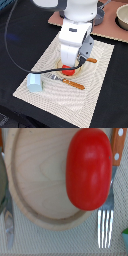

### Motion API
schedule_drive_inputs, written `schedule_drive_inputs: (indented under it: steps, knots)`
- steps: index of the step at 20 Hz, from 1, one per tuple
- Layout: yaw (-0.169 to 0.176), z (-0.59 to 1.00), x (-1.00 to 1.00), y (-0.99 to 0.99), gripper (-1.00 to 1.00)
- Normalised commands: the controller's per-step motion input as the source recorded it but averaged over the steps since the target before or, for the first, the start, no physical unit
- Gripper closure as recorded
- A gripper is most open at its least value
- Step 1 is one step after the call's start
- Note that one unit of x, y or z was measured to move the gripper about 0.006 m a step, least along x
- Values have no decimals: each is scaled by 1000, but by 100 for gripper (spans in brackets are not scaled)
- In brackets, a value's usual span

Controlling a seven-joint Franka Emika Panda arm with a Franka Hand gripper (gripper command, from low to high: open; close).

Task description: Interact with the objects in diverse but meaningful ways.

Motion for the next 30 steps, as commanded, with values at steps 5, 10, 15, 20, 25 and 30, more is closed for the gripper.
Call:
schedule_drive_inputs:
  steps: [5,10,15,20,25,30]
  knots:
    - [0,-240,-66,-146,-100]
    - [0,-276,-49,-159,-100]
    - [0,-286,-75,-197,-100]
    - [0,-276,-82,-230,-100]
    - [0,-269,-107,-259,100]
    - [0,-171,-52,-250,100]
